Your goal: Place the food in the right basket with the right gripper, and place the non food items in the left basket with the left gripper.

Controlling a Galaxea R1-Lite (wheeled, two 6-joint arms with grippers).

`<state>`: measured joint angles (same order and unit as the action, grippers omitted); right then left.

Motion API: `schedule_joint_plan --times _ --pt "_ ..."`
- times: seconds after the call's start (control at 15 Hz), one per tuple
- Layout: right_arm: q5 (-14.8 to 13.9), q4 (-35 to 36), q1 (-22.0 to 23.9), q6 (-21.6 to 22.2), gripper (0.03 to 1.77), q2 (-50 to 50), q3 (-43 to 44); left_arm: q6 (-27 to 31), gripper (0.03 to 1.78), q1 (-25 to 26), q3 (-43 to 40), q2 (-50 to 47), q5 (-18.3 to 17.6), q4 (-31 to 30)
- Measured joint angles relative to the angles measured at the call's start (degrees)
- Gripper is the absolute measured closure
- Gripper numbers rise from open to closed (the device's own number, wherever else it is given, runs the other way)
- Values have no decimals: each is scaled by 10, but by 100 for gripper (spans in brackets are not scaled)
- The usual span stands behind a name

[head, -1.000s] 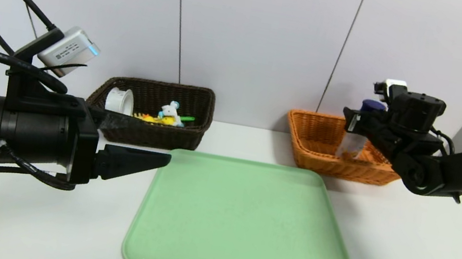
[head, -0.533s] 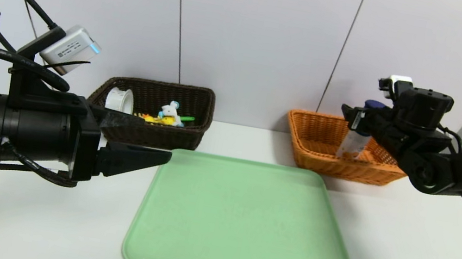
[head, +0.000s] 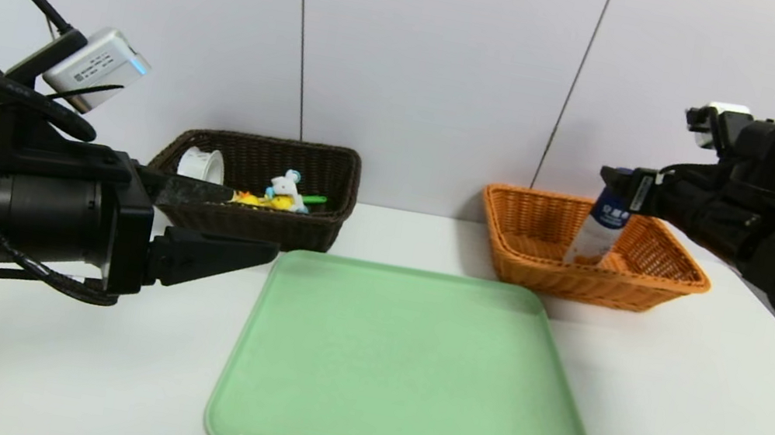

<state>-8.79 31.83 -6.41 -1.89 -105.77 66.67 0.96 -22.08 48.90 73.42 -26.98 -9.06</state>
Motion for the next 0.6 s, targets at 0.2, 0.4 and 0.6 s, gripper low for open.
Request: schedule_joint_plan --times 0.2,0.4,0.6 --pt "12 -92 4 9 15 83 -20 0 12 20 -1 -16 0 1" --pt "15 -197 6 27 13 179 -43 -1 12 39 -7 -48 10 5" --pt "14 -293 6 34 12 294 -89 0 12 60 -22 -89 54 18"
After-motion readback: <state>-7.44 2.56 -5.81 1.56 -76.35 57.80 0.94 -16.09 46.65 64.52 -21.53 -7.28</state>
